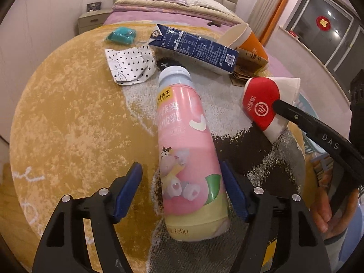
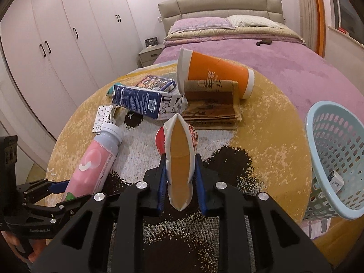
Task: Collect trash
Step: 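Carry the pink bottle and paper cup to the blue basket and release them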
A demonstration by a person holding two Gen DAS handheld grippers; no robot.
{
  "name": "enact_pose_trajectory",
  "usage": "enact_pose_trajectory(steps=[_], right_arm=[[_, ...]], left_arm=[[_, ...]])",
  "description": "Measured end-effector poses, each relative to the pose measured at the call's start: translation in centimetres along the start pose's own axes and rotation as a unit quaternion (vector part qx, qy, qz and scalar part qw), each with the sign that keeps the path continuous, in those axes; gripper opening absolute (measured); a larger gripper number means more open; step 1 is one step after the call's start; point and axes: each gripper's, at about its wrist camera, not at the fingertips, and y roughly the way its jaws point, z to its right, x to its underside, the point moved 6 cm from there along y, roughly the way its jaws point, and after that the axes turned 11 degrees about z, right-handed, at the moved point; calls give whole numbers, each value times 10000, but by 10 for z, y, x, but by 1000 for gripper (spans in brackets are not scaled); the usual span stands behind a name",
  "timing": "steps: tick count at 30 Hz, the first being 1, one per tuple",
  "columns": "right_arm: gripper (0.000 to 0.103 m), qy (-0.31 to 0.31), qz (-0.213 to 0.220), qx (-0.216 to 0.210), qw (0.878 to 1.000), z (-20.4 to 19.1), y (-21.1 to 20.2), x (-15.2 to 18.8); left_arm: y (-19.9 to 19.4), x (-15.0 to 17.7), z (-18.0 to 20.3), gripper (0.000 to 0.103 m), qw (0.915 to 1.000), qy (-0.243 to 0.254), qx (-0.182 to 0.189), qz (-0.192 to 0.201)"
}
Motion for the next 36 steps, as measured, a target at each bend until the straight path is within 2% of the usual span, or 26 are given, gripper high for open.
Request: enact_pose_trajectory(steps=[2, 5, 10, 15, 19, 25, 29, 34, 36], right_arm=[[20, 0, -13, 18, 10000, 0, 1, 1], [20, -48, 51, 53, 10000, -1, -3, -2], [20, -129, 390, -1, 9992, -1, -25, -17], [20, -175, 759, 32, 9970, 0, -48, -35], [20, -115, 1080, 245, 9938, 14, -69, -51], [20, 180, 1645, 777, 9831, 62, -112, -80], [20, 441, 1901, 1311, 9720, 107, -135, -91], [20, 956, 1819, 1888, 9603, 173, -138, -88], [20, 1225, 1663, 2126, 9551, 202, -133, -80]], left_arm=[[4, 0, 2, 49, 9999, -47, 98, 28], [3, -2, 4, 49, 9996, -118, 168, 191], [-19, -14, 10, 48, 9955, -204, 470, 795], [-40, -29, 26, 48, 9908, -103, 668, 1171], [-49, -48, 51, 48, 9861, 119, 913, 1386], [-33, -82, 114, 48, 9773, 575, 1358, 1519], [-17, -97, 161, 48, 9700, 866, 1690, 1520], [17, -104, 226, 48, 9586, 1220, 2193, 1344], [41, -101, 252, 48, 9575, 1307, 2305, 1137]])
